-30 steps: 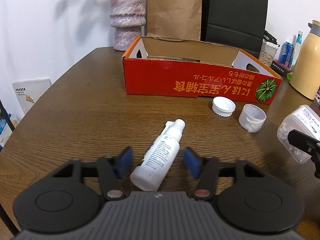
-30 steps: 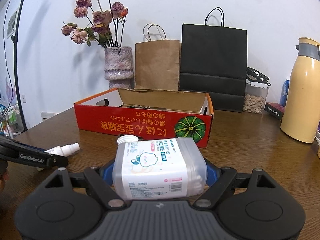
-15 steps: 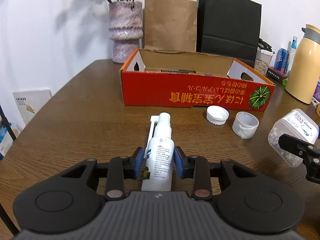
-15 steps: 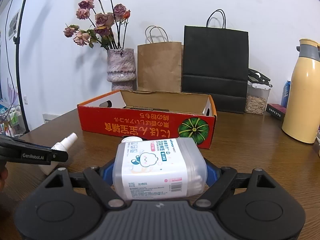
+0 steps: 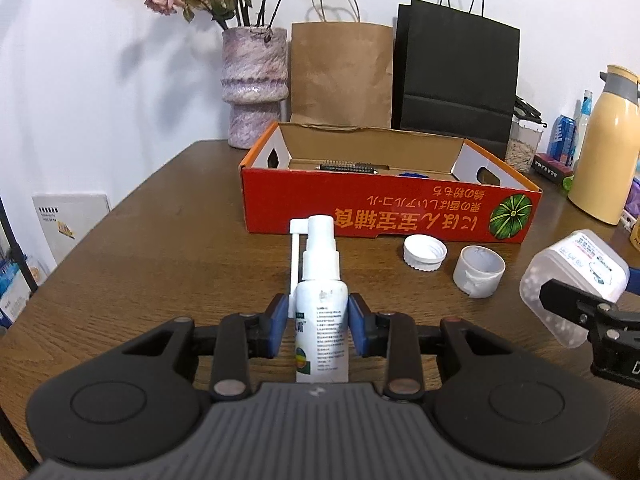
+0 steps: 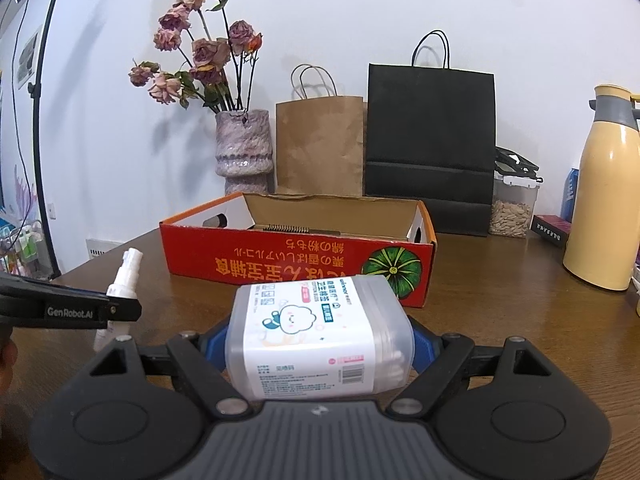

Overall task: Organize rigid objects
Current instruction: 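Grasp the white spray bottle with the left tool while the right tool holds the swab box, then carry the spray bottle and swab box over the box with both tools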

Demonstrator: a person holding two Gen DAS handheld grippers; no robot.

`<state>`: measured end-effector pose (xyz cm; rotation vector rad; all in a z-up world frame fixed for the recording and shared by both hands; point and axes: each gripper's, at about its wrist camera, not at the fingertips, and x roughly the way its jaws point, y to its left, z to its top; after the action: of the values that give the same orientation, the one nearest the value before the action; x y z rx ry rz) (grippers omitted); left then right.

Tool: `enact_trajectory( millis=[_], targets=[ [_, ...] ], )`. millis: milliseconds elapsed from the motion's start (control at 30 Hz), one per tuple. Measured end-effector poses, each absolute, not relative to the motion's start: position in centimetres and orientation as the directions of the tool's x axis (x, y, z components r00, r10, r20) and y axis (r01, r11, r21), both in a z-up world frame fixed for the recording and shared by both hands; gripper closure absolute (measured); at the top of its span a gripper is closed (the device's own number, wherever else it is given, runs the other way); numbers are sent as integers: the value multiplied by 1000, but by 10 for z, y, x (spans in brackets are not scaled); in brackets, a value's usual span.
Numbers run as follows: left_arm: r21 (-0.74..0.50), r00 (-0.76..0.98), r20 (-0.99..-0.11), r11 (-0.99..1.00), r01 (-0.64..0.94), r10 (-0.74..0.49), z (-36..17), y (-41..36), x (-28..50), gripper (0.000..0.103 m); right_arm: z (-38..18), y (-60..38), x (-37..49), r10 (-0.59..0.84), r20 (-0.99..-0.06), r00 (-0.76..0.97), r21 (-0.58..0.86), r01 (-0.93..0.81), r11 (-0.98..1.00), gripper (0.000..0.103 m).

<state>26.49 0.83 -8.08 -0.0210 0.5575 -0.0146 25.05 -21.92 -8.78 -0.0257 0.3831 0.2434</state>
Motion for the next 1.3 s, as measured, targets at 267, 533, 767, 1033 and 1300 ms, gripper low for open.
enact_trajectory(
  millis=[267,533,767,1033,1300],
  targets=[
    [0,859,-511,1000,17,-15,-76,-4,263,74,-82,-220,249,231,-341,911,37,-232,972,20],
    [-1,871,-491,1000,26,-23,-70,-7,260,75,-75,-217,252,233,-316,919,34,-235,971,20],
    [-9,883,-469,1000,30,-30,-59,-8,260,75,-73,-215,254,236,-313,920,33,-238,971,20],
    [-2,899,-436,999,35,-32,-44,-12,267,75,-62,-215,262,233,-285,930,32,-234,972,20],
    [8,910,-415,1000,27,-21,-33,-17,283,75,-50,-216,276,235,-260,937,31,-235,971,20]
  ],
)
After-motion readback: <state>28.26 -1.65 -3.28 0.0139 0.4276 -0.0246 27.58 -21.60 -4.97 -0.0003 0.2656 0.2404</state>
